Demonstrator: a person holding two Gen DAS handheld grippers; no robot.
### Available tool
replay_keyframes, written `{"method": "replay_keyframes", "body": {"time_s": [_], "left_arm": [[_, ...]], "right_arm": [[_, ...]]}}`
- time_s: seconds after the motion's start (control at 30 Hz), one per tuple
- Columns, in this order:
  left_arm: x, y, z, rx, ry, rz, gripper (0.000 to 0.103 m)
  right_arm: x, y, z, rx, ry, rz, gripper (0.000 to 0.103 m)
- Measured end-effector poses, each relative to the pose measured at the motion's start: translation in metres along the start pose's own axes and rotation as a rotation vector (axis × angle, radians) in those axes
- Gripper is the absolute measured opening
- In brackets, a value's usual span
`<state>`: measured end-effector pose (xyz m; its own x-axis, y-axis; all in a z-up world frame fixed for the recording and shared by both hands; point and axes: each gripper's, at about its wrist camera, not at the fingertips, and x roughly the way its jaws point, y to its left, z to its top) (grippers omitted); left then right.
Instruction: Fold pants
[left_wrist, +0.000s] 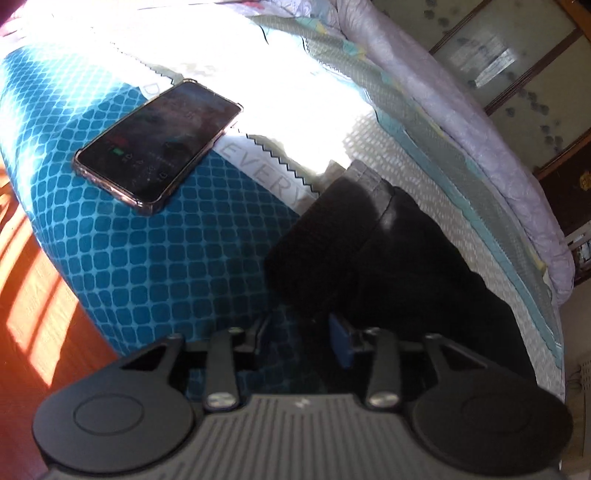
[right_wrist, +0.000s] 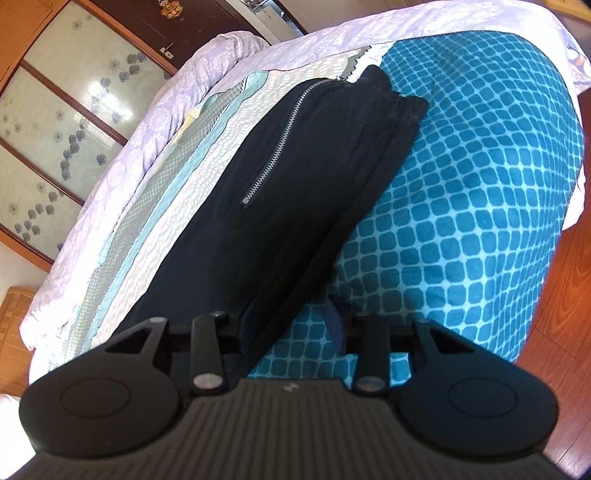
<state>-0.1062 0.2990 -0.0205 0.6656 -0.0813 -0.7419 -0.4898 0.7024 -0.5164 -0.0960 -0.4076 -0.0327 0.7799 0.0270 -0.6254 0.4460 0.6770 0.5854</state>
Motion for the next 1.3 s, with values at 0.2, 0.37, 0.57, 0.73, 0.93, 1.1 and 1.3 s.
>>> {"method": "replay_keyframes", "body": {"time_s": [0.2,0.37,0.57,0.73,0.93,1.1,1.3], "left_arm": [[-0.060,-0.025,0.020,0.025,-0.176,-0.072,0.038],[-0.064,-0.069,0.026,0.155,-0.195,-0.132,0.038],[0.006,-0.112,0.002,0.294,-0.069,-0.092,0.039],[0.056,-0.115,-0.021,0.356,-0.002,0.051,0.038],[0.049,-0.130,-0.025,0.426,0.008,0.114,0.039],[0.045,-0.124,-0.018,0.369,0.029,0.095,0.038],[0.038,-0.134,-0.021,0.421,0.042,0.098,0.045]], "right_arm": [[-0.014,0.005,0.010,-0.044,-0.075,-0.024,0.045],[-0.029,-0.027,0.042,0.063,-0.180,-0.019,0.045],[-0.025,-0.047,0.078,0.115,-0.233,-0.016,0.046],[0.007,-0.060,0.117,0.138,-0.219,-0.066,0.052],[0.027,-0.055,0.134,0.115,-0.183,-0.065,0.012],[-0.003,-0.063,0.124,0.164,-0.274,-0.074,0.011],[0.006,-0.103,0.112,0.294,-0.212,-0.060,0.038]]}}
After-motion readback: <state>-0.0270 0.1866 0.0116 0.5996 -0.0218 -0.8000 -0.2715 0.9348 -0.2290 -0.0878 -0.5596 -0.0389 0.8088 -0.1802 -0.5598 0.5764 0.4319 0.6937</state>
